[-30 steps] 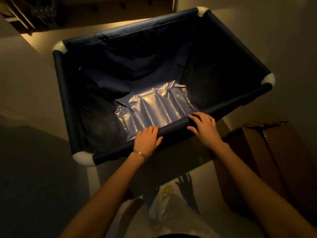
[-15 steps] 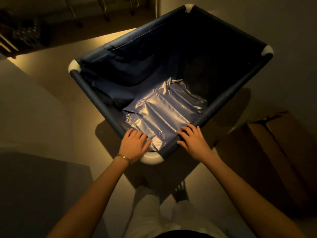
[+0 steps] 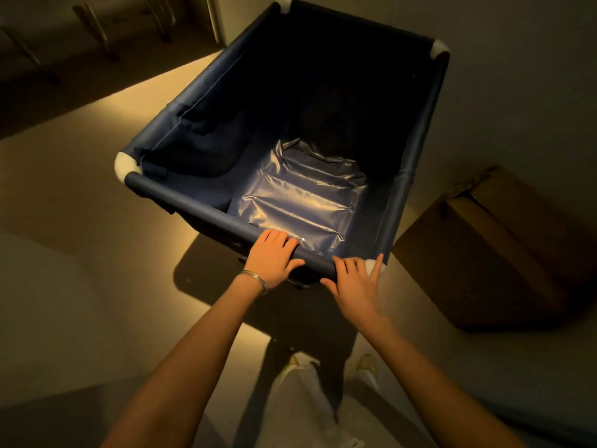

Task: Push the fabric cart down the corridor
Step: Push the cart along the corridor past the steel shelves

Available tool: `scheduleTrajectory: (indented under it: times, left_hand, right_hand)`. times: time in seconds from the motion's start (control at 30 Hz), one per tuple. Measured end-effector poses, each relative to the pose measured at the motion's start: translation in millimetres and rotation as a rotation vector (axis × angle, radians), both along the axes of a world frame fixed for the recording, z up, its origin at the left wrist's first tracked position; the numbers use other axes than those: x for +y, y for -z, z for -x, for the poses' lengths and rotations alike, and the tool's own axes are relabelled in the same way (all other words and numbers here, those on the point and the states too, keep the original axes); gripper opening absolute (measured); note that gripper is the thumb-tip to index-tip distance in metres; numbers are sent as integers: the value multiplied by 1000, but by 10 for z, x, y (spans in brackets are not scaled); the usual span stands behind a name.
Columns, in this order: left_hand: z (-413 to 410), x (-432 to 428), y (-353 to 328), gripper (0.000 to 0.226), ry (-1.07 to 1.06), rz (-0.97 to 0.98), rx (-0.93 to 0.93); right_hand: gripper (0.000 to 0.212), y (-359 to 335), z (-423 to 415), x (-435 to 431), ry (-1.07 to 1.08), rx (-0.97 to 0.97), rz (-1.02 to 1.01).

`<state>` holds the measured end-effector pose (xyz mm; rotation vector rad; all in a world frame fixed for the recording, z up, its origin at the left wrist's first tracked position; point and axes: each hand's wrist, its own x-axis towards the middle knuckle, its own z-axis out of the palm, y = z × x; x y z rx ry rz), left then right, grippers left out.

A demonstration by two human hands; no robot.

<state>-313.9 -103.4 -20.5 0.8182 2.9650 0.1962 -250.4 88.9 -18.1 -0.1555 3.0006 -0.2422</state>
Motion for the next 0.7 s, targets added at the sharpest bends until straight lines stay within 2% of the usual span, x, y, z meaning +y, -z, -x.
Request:
scheduleTrajectory:
  times: [0.1, 0.7]
  left_hand:
    - [32, 49, 35, 40, -23, -26, -7]
    - [-323, 456, 18, 40, -222, 0, -29]
  right_hand:
    - [40, 35, 104, -1, 13, 25, -52]
    - [40, 88, 141, 496, -189, 77, -27]
